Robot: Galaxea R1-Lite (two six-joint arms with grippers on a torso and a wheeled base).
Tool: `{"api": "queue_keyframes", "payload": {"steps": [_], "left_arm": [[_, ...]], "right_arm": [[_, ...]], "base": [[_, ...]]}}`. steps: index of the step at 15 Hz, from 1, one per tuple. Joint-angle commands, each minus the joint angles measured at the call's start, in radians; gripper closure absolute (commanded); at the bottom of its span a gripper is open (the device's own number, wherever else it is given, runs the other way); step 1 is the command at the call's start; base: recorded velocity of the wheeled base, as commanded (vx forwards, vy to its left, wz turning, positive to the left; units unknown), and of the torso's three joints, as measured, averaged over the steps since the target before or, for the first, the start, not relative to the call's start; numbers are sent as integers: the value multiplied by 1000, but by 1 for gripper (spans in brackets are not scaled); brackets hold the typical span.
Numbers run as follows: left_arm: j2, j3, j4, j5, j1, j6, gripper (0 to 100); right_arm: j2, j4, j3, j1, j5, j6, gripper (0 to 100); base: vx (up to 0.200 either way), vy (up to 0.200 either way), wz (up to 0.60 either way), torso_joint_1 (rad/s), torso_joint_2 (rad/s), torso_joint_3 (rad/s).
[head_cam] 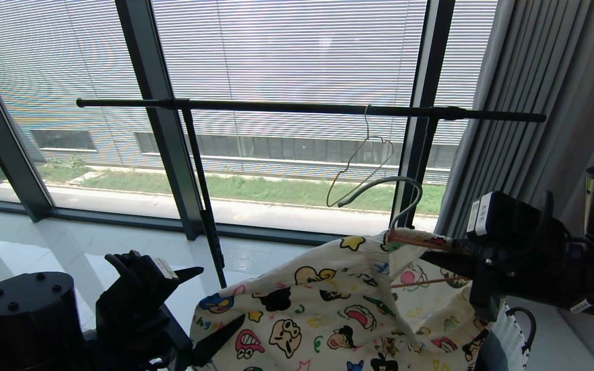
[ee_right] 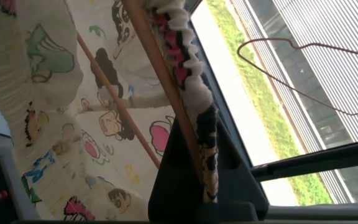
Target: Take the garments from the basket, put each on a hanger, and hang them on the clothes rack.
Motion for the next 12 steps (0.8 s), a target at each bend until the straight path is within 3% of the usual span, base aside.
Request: {"api": "queue_keyframes", "payload": {"steps": [1,5,12], "left_arm": [[16,0,0,-1,2,-1,100],[16,0,0,4,5,0,100],[10,0,0,7,266,-1,100]], "right_arm": [[-8,0,0,1,1,-1,100],[-8,0,0,-1,1,-1,100],[-8,1,6,-94,1,1,100]], "base": [[0,0,0,0,0,0],[0,0,0,0,0,0],[0,0,0,0,0,0]]}}
